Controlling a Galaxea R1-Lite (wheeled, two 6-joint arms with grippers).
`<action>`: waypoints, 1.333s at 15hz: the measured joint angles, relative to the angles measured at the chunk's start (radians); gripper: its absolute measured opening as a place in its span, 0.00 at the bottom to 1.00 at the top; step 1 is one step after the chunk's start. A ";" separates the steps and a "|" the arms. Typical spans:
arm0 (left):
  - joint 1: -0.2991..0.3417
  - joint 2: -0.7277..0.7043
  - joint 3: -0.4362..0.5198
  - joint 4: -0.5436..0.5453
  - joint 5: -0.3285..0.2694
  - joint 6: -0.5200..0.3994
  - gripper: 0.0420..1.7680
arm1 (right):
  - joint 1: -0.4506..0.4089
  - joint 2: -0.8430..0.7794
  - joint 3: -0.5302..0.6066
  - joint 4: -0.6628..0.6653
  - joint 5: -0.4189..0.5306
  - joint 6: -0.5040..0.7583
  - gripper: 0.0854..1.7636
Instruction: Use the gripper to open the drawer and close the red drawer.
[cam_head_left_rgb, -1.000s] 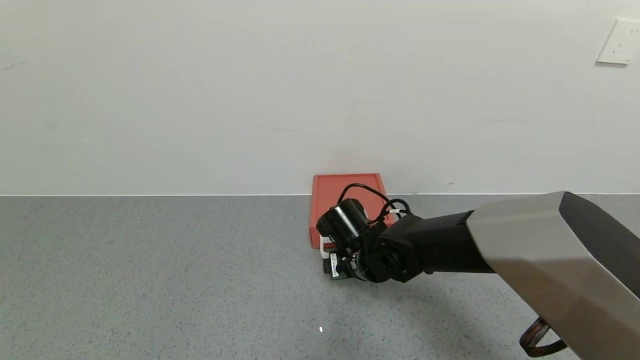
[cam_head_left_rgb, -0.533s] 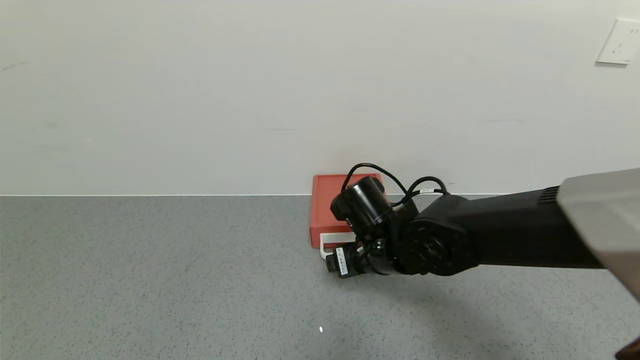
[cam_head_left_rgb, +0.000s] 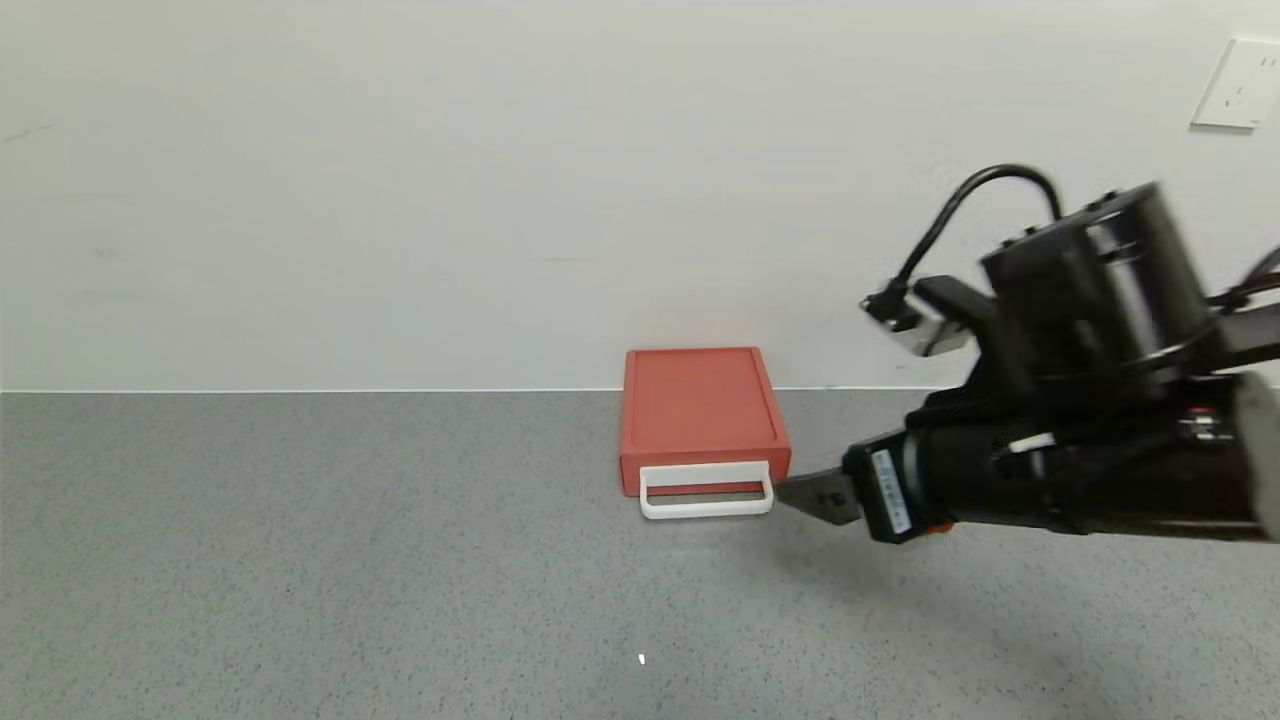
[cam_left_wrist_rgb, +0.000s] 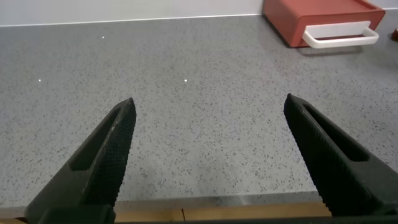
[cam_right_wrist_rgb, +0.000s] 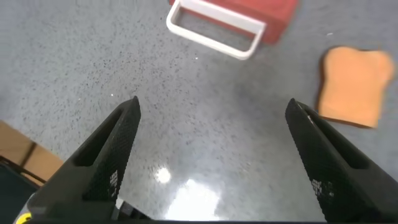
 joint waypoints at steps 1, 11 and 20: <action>0.000 0.000 0.000 0.000 0.000 -0.001 0.97 | -0.011 -0.080 0.043 0.000 0.001 -0.011 0.97; 0.000 0.000 0.000 -0.004 0.004 -0.008 0.97 | -0.245 -0.788 0.429 0.013 -0.003 -0.053 0.97; 0.000 0.000 0.000 -0.004 0.003 -0.009 0.97 | -0.611 -1.170 0.463 0.204 -0.004 -0.074 0.97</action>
